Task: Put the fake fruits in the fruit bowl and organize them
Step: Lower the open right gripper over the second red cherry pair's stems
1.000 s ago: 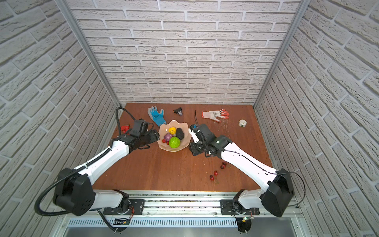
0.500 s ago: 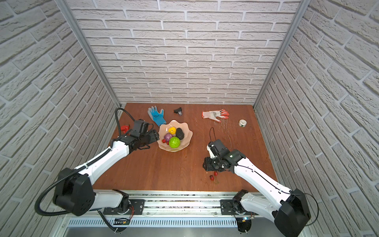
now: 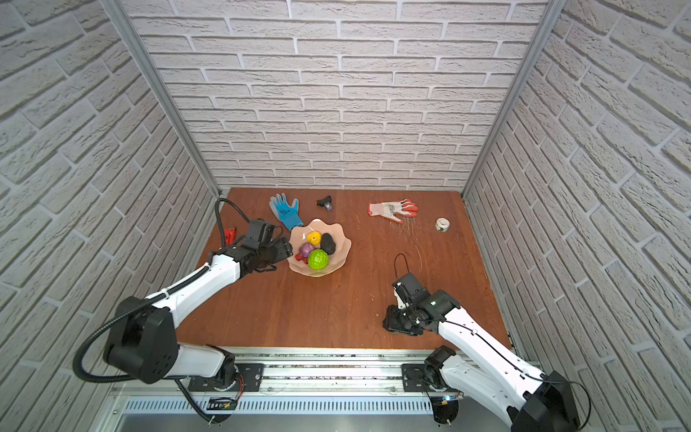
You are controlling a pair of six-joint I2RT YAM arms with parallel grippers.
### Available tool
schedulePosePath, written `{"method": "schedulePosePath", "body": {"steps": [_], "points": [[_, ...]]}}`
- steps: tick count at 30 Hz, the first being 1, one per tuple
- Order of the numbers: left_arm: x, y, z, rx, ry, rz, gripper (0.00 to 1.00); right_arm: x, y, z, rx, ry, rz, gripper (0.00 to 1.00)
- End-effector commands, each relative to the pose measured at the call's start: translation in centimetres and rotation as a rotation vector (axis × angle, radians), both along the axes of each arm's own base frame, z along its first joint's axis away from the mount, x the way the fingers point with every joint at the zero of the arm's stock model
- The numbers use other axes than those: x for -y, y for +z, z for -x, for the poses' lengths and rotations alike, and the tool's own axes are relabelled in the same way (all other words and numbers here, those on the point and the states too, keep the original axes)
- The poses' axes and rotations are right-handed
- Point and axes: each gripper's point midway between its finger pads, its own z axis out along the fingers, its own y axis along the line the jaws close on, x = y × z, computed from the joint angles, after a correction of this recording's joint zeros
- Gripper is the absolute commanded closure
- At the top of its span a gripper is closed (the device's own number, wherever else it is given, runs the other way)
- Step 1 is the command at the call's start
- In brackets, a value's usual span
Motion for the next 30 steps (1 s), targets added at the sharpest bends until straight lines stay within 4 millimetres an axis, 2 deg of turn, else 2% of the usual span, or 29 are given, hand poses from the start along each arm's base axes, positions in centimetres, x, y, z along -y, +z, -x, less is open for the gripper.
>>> {"method": "schedulePosePath", "body": {"steps": [1, 5, 11, 23, 30], "points": [[-0.1, 0.1, 0.0, 0.02, 0.004, 0.012, 0.23, 0.0, -0.7, 0.4, -0.031, -0.026, -0.006, 0.53], [-0.6, 0.2, 0.2, 0.022, 0.017, 0.013, 0.23, 0.9, -1.2, 1.0, -0.038, -0.042, 0.027, 0.53], [-0.7, 0.1, 0.2, 0.019, 0.015, 0.013, 0.23, 2.0, -2.9, 1.8, -0.074, -0.069, 0.08, 0.56], [-1.3, -0.1, 0.8, 0.018, 0.028, 0.018, 0.23, 2.3, -4.3, 1.3, -0.075, -0.093, 0.081, 0.55], [-1.3, 0.2, 1.0, 0.022, 0.028, 0.022, 0.23, 2.2, -4.8, 0.7, -0.074, -0.087, 0.077, 0.58]]}}
